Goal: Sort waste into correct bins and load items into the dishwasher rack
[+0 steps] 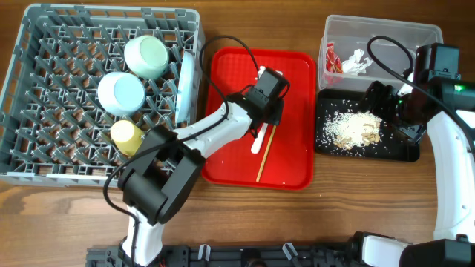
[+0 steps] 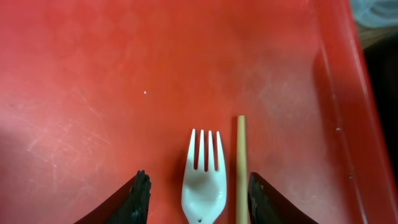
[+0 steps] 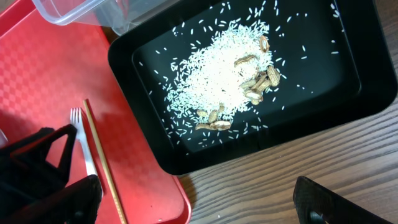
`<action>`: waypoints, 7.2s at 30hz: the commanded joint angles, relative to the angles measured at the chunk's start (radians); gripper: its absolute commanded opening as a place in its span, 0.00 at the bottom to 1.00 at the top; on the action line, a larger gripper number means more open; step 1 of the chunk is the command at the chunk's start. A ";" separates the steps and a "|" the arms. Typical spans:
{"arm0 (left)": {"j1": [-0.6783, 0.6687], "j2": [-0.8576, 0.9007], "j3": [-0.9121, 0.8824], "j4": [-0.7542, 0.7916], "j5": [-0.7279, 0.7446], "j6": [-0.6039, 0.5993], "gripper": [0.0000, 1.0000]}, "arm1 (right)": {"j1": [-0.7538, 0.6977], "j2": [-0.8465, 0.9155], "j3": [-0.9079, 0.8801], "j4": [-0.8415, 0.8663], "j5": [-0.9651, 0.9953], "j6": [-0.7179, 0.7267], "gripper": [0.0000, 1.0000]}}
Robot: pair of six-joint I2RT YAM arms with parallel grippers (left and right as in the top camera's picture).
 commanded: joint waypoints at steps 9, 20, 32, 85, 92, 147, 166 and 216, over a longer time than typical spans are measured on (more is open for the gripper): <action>-0.008 0.066 -0.006 -0.024 0.080 0.003 0.35 | -0.001 -0.013 0.011 -0.001 0.000 -0.006 1.00; -0.008 0.065 -0.006 -0.039 0.080 0.002 0.09 | -0.001 -0.013 0.011 -0.002 0.000 -0.006 0.99; -0.006 0.049 -0.006 -0.042 0.076 0.003 0.04 | -0.001 -0.013 0.011 -0.002 0.000 -0.007 1.00; 0.526 -0.435 -0.008 -0.651 -0.053 0.421 0.04 | -0.001 -0.013 0.011 -0.011 0.000 -0.006 1.00; 0.534 -0.434 -0.008 -0.603 -0.074 0.655 0.04 | -0.001 -0.013 0.011 -0.011 0.000 -0.006 1.00; 0.447 -0.536 -0.007 -0.447 0.532 0.233 0.92 | -0.001 -0.013 0.011 -0.011 0.000 -0.006 0.99; -0.043 -0.149 -0.007 -0.328 0.130 0.179 1.00 | -0.001 -0.013 0.011 -0.012 0.000 -0.006 1.00; -0.189 0.024 -0.008 -0.374 -0.040 -0.007 0.07 | -0.001 -0.013 0.011 -0.016 -0.001 -0.006 1.00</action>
